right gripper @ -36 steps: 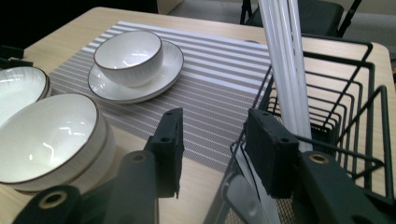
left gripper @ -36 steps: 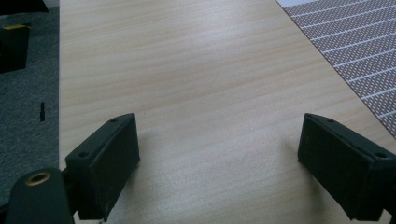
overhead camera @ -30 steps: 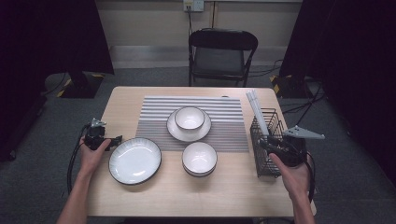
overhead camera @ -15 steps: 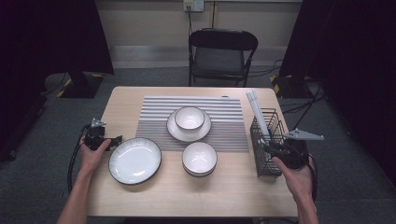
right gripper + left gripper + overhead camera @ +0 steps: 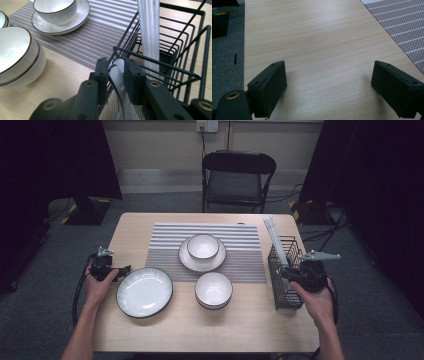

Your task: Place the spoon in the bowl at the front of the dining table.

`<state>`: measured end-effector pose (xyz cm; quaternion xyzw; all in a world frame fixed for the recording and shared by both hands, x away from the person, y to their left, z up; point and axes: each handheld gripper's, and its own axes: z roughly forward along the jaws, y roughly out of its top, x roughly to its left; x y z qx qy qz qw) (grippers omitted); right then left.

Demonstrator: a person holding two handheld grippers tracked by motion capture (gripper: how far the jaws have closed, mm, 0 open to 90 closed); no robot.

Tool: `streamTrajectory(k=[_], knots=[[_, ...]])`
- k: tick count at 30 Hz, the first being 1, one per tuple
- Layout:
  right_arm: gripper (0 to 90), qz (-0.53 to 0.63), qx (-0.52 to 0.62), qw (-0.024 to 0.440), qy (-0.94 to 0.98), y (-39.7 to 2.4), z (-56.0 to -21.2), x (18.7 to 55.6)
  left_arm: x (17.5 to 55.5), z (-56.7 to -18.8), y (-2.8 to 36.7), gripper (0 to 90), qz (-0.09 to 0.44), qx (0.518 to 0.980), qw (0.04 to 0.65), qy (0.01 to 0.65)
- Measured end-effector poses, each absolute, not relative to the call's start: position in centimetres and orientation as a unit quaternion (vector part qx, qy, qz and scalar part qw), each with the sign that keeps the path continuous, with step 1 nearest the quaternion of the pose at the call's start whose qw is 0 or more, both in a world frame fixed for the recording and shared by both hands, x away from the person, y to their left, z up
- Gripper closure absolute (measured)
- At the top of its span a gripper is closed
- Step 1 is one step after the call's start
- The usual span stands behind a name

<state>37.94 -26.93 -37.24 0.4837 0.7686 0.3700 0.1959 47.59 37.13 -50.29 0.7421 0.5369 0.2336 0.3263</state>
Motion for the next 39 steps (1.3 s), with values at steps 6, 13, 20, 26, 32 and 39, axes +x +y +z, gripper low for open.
streamTrajectory(k=[6,13,20,26,32,39], knots=[[72.5,0.373,0.481,0.188,0.771,-27.2,-37.3,38.1,47.6,-50.3,37.1,12.2,0.234,0.741,0.326,0.539],[71.8,0.364,0.479,0.181,0.778,-27.5,-37.3,38.2,47.6,-50.3,37.1,12.2,0.234,0.741,0.326,0.539],[72.7,0.356,0.472,0.179,0.786,-27.4,-37.0,38.7,47.6,-50.3,37.1,12.2,0.234,0.741,0.326,0.539],[74.0,0.346,0.469,0.174,0.794,-27.2,-37.3,39.3,47.6,-50.3,37.1,12.2,0.234,0.741,0.326,0.539],[74.0,0.334,0.469,0.169,0.800,-27.4,-37.6,39.7,47.6,-50.3,37.1,12.2,0.234,0.741,0.326,0.539],[72.2,0.329,0.468,0.161,0.804,-27.6,-37.9,40.1,47.6,-50.3,37.1,12.2,0.234,0.740,0.326,0.539]])
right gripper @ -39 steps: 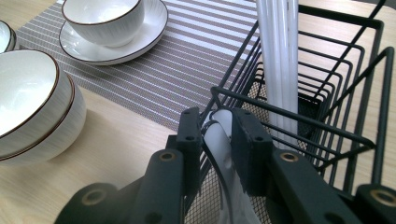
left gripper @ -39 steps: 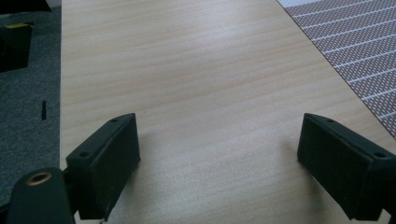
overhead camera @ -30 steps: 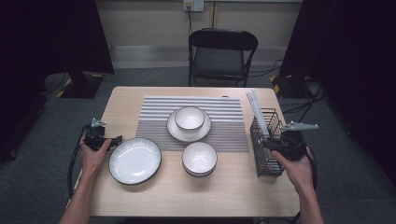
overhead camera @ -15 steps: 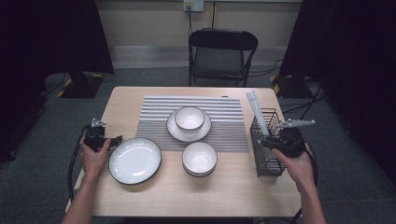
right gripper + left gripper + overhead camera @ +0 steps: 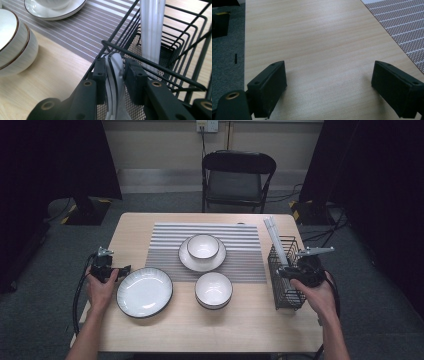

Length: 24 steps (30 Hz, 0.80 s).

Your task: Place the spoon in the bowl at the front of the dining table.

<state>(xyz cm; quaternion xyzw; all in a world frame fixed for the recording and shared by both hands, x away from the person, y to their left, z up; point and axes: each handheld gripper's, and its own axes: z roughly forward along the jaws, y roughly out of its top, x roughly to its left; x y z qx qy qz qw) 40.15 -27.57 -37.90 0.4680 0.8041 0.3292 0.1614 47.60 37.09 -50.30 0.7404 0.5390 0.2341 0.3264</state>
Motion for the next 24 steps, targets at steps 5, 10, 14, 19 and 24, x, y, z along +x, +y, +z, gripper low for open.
streamTrajectory(k=[5,10,14,19,24], knots=[[75.3,0.331,0.463,0.154,0.808,-27.71,-37.90,40.20,47.60,-50.30,37.09,12.2,0.235,0.740,0.326,0.539],[76.3,0.328,0.457,0.157,0.812,-27.66,-37.86,40.17,47.60,-50.30,37.09,12.2,0.234,0.740,0.326,0.539],[79.9,0.327,0.454,0.158,0.813,-27.77,-37.77,40.05,47.60,-50.29,37.09,12.2,0.234,0.740,0.326,0.539],[85.8,0.312,0.458,0.170,0.815,-27.95,-37.86,40.06,47.60,-50.29,37.09,12.2,0.234,0.740,0.326,0.539],[86.0,0.314,0.451,0.175,0.817,-28.00,-38.06,39.99,47.60,-50.29,37.09,12.2,0.234,0.740,0.326,0.539]])
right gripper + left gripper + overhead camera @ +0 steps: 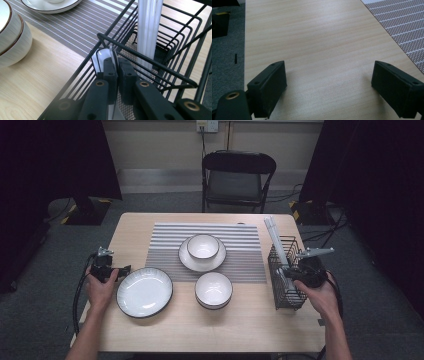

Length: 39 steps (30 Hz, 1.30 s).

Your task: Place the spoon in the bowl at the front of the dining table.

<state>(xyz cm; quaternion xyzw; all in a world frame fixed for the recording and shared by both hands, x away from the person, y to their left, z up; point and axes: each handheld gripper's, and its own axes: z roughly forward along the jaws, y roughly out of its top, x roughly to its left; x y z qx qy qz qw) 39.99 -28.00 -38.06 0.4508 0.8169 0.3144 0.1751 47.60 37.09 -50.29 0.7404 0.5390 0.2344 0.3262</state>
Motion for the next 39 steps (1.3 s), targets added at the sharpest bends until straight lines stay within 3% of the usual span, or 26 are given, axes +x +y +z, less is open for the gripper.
streamTrajectory(k=[16,30,39], knots=[[86.7,0.344,0.433,0.183,0.813,-29.3,-37.2,39.1,47.6,-50.3,37.1,12.1,0.234,0.740,0.326,0.539],[86.8,0.385,0.443,0.236,0.774,-28.8,-35.3,39.1,47.6,-50.3,37.1,12.1,0.234,0.741,0.326,0.539],[86.6,0.394,0.440,0.237,0.771,-28.2,-35.8,39.3,47.6,-50.3,37.1,12.2,0.234,0.740,0.327,0.539]])
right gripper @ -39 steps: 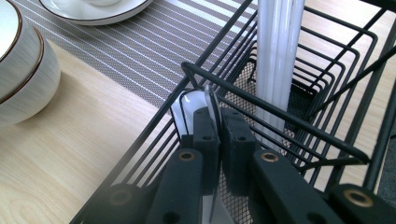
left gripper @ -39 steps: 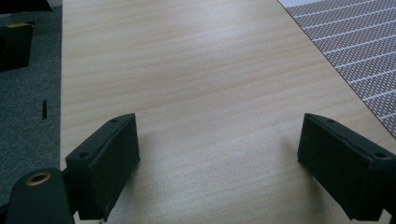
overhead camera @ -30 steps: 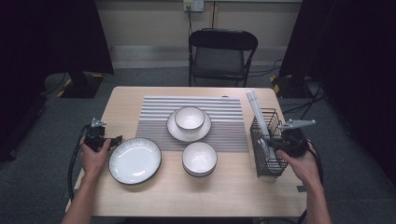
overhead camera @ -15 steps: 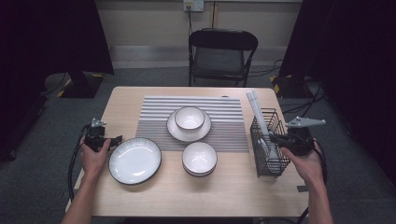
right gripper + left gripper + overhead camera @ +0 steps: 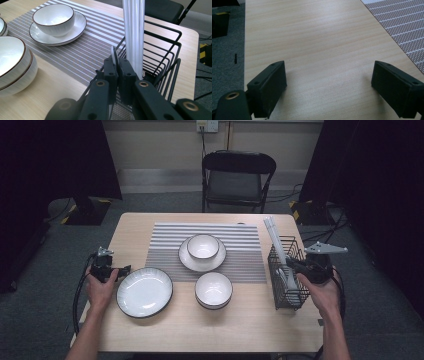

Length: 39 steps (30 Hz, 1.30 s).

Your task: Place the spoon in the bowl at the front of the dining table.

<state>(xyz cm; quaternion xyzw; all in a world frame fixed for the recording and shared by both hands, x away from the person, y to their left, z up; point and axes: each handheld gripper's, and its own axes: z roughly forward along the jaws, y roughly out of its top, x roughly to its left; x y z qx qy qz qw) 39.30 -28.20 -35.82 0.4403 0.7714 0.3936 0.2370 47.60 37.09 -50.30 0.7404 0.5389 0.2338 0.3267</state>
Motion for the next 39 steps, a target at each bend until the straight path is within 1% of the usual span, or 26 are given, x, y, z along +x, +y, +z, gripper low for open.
streamTrajectory(k=[9,16,26,30,39], knots=[[86.8,0.388,0.444,0.244,0.770,-27.7,-35.5,39.4,47.6,-50.3,37.1,12.2,0.234,0.741,0.326,0.539],[86.9,0.398,0.440,0.257,0.763,-27.5,-34.7,39.3,47.6,-50.3,37.1,12.2,0.234,0.741,0.326,0.538],[86.9,0.410,0.438,0.261,0.756,-27.2,-33.7,39.4,47.6,-50.3,37.1,12.2,0.235,0.740,0.325,0.539],[86.9,0.416,0.435,0.258,0.755,-27.1,-33.1,39.6,47.6,-50.3,37.1,12.2,0.234,0.740,0.326,0.539],[86.9,0.431,0.431,0.269,0.746,-26.6,-31.4,39.8,47.6,-50.3,37.1,12.1,0.233,0.741,0.327,0.538]])
